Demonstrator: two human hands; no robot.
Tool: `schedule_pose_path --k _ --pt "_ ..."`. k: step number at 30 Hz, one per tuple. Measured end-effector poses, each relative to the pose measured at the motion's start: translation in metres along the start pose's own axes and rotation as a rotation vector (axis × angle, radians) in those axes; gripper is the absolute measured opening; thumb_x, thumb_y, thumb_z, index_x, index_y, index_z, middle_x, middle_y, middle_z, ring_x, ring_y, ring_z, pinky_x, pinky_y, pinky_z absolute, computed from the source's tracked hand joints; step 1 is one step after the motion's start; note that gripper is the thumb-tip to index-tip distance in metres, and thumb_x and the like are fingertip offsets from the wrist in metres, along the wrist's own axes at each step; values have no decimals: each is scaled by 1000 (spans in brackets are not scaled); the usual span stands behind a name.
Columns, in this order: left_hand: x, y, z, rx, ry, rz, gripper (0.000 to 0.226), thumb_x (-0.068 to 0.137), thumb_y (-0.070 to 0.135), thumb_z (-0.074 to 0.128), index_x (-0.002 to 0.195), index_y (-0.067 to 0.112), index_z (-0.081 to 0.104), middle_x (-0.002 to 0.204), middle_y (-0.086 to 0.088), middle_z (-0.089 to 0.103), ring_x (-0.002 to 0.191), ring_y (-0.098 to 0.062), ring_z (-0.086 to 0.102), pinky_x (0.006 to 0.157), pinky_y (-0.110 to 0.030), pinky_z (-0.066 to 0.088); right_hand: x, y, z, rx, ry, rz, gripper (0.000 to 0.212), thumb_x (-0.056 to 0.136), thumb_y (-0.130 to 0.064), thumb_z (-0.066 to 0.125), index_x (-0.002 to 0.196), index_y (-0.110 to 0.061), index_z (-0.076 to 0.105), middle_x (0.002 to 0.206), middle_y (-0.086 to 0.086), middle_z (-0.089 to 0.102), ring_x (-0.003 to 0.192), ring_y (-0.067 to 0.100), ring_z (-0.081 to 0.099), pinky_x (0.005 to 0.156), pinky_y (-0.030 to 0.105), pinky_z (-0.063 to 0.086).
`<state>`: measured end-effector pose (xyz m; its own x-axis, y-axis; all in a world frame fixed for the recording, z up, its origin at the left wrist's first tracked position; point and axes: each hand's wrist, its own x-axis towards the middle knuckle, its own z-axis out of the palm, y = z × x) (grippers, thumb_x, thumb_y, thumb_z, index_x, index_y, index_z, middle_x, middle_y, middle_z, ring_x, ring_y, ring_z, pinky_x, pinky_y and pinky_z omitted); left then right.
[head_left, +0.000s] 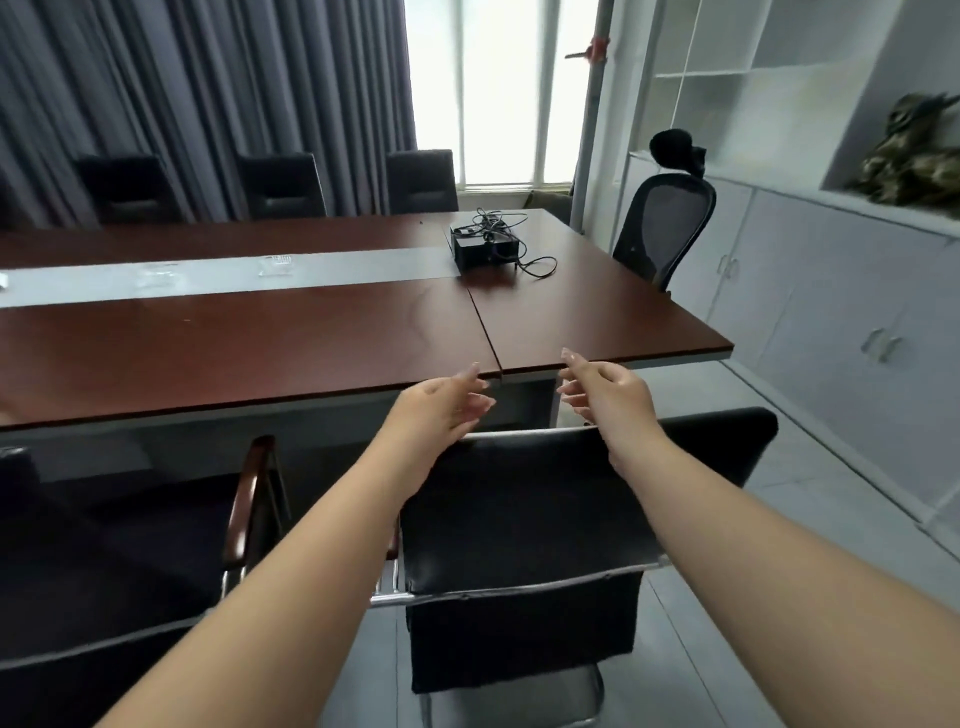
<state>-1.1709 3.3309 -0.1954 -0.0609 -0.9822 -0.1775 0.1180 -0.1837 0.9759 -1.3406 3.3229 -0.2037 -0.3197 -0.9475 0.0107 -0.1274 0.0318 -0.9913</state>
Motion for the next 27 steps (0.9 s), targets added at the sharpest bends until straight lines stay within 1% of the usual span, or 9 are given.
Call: schedule_pose_path --k 4,6,8,9,11,14,17,20,27 --pt "-5 -8 47 438 -37 48 36 88 49 52 98 18 66 100 4 66 104 -14 59 99 -30 41 13 15 -52 -220 -148 -104 30 82 -47 63 88 -17 67 87 -4 66 91 13 57 76 26 41" --pt "-3 -16 68 589 72 84 51 89 56 44 121 18 57 113 10 57 113 -12 50 98 -27 33 29 26 -90 -336 -191 -141 30 79 -53 63 87 -24 66 89 -10 65 97 13 57 92 34 42" --pt "1 -26 79 748 156 95 58 89 61 37 133 24 47 130 10 50 133 -14 36 113 -39 15 41 40 -120 -553 -144 -165 33 79 -61 57 90 -30 65 90 -16 60 99 7 49 112 45 18" --pt "3 -31 83 879 162 80 59 88 63 34 135 29 44 139 11 45 141 -14 23 115 -46 -1 44 47 -133 -669 -96 -176 38 80 -63 54 94 -31 66 93 -16 60 102 8 47 112 48 5" --pt "4 -43 94 1136 154 33 58 85 68 34 136 41 39 148 11 34 144 -11 5 109 -50 -16 48 64 -155 -826 -35 -227 44 79 -66 50 102 -33 68 106 -12 61 115 12 46 110 50 -4" --pt "5 -55 96 1376 184 99 56 80 70 37 133 52 37 143 12 38 140 -13 14 110 -55 -15 55 79 -161 -857 -56 -358 51 73 -74 50 104 -37 66 115 -13 59 123 13 40 112 52 -1" --pt "11 -60 101 1442 267 153 56 79 70 39 132 54 36 138 11 41 136 -15 22 111 -53 -12 69 84 -163 -867 -166 -440 74 53 -88 40 107 -42 61 121 -13 53 126 15 34 112 48 12" --pt "23 -61 107 1430 335 166 54 79 70 39 130 53 40 133 10 44 134 -17 25 111 -51 -11 90 85 -165 -866 -276 -479 83 48 -90 44 116 -41 56 132 -9 45 130 18 27 112 47 16" --pt "44 -68 144 1370 355 228 48 79 70 42 123 52 50 127 12 46 133 -16 26 110 -50 -12 127 79 -190 -915 -273 -407 61 68 -68 62 119 -36 56 133 -8 47 131 19 27 106 39 18"
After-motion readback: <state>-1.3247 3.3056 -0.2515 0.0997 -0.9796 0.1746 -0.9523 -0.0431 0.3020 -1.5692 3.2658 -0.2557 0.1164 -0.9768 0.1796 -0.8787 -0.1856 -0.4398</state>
